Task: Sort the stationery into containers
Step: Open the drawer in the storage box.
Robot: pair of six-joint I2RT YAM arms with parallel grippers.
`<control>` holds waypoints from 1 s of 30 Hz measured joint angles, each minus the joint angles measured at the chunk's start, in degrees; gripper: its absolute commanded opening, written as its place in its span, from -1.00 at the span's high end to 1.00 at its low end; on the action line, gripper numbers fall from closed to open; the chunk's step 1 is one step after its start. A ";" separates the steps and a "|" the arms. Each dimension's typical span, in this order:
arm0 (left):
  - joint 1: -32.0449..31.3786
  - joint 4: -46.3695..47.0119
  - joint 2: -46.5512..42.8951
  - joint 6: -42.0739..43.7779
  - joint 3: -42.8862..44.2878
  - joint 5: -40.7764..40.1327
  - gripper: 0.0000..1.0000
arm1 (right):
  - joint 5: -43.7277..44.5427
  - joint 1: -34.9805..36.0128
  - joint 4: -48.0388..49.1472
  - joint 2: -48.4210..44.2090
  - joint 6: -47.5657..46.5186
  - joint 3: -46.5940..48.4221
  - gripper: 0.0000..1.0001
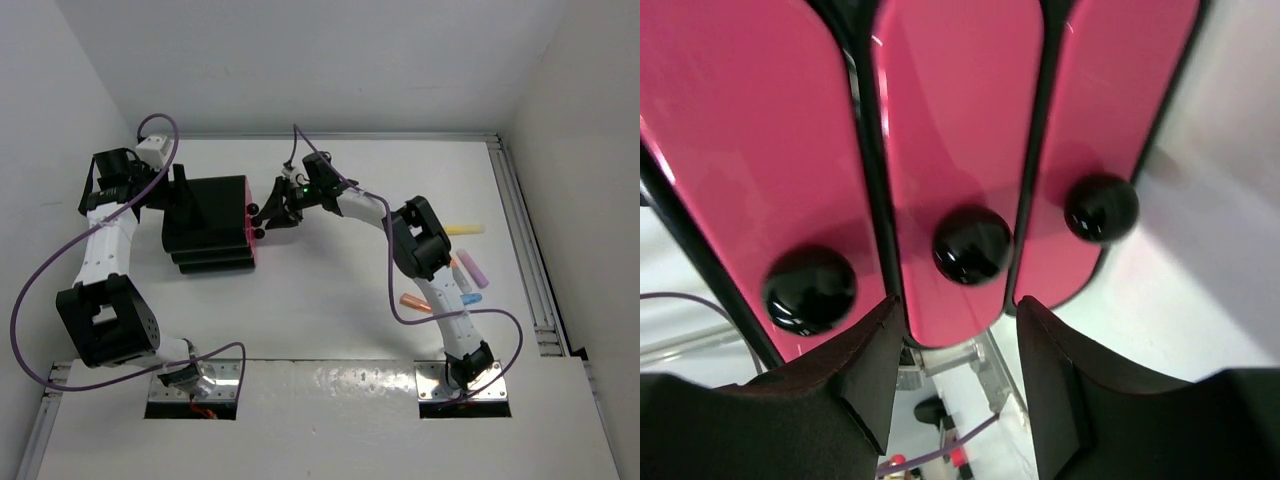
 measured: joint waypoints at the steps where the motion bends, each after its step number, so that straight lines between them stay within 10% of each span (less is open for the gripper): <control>1: 0.00 -0.02 0.04 0.02 0.02 0.00 -0.56 | -0.20 0.00 0.70 0.44 0.20 0.59 0.04; 30: -0.57 -1.60 2.69 -0.68 3.04 -0.90 -0.56 | -1.44 0.39 5.11 6.08 4.28 6.03 0.20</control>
